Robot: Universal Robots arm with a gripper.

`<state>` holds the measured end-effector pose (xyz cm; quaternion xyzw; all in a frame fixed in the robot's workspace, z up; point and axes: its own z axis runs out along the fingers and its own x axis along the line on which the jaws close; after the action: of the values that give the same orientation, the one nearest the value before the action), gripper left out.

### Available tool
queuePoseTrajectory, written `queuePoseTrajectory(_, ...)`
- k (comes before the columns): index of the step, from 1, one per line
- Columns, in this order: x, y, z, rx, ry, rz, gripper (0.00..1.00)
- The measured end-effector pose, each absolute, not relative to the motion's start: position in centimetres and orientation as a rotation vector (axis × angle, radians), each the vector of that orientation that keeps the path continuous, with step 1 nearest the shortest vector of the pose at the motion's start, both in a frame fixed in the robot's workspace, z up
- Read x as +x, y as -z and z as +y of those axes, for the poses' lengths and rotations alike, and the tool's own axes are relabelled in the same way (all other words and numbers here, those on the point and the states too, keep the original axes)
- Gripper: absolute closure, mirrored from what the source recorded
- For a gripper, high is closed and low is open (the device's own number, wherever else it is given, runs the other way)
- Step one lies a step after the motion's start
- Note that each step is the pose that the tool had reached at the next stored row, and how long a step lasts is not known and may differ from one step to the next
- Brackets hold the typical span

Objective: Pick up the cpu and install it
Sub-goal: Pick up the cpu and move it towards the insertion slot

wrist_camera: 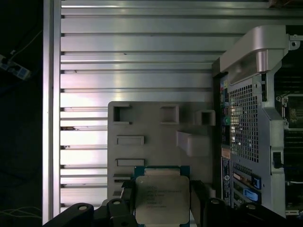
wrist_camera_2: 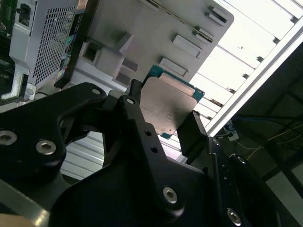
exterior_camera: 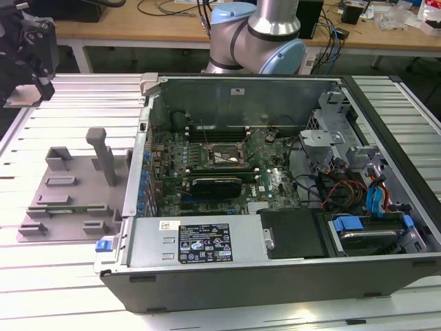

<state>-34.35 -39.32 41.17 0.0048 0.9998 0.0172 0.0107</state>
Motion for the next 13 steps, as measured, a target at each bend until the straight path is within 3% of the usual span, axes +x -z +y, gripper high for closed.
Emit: queuePoseTrajectory(13, -31.7, -41.2, -39.3, 0.015, -0.054, 3.12, 0.45)
